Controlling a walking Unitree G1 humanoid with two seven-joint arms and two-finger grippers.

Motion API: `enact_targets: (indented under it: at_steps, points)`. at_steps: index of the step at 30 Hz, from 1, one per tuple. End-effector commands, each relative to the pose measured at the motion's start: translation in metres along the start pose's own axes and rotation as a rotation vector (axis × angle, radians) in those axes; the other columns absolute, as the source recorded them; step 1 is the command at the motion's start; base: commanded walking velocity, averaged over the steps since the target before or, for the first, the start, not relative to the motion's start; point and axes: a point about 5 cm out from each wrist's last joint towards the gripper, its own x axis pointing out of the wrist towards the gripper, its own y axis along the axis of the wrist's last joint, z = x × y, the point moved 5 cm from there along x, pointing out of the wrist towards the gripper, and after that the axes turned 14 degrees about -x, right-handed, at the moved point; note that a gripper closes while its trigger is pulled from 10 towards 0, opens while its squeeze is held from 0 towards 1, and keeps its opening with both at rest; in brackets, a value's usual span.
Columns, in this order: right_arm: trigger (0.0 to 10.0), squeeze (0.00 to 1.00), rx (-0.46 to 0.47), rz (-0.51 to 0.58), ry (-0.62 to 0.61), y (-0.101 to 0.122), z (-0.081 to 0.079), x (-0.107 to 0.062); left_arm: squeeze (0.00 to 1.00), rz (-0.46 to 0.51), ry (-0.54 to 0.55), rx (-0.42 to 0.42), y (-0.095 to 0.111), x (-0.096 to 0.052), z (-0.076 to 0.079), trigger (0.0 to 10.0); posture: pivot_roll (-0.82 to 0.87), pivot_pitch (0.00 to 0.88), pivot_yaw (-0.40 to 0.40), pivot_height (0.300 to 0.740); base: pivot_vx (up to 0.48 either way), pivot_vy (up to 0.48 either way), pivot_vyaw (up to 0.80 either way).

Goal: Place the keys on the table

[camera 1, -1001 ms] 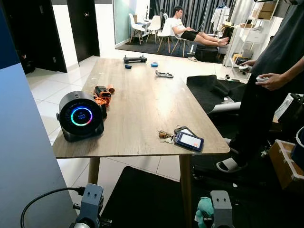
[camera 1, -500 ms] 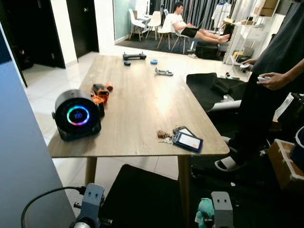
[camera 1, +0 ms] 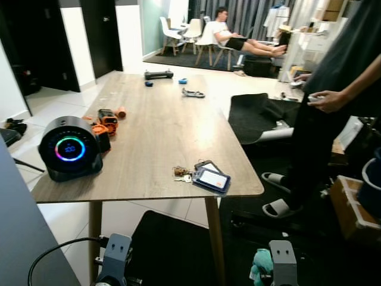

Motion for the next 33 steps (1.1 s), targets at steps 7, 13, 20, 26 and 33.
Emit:
enact_targets:
  at_steps: [7,13,20,26,33]
  points:
    - [10.0,0.00,0.008,-0.011,-0.004,-0.003,0.000,0.000,0.00,-0.003,-0.011,0.017,0.002,0.002,-0.001,10.0,0.10,0.010,-0.042,0.740,0.000,0.000,0.00]
    - [10.0,0.00,0.018,0.008,-0.012,0.003,0.003,0.001,0.00,-0.022,-0.010,0.028,0.000,0.002,-0.001,10.0,0.10,0.007,-0.038,0.740,0.000,0.000,0.00]
    - [10.0,0.00,0.023,0.079,0.064,0.023,-0.001,0.005,0.00,-0.020,-0.013,0.031,0.001,0.002,-0.001,10.0,0.10,0.006,-0.035,0.740,0.000,0.000,0.00]
    - [10.0,0.00,0.040,0.326,0.507,0.085,-0.062,-0.003,0.00,0.009,-0.024,0.026,0.009,0.005,-0.001,10.0,0.09,0.010,-0.034,0.740,0.000,0.000,0.00]
    - [10.0,0.00,0.215,0.663,0.729,0.191,-0.065,-0.029,0.00,0.061,-0.063,0.021,0.021,0.007,0.004,10.0,0.09,0.005,-0.032,0.740,0.000,0.000,0.00]
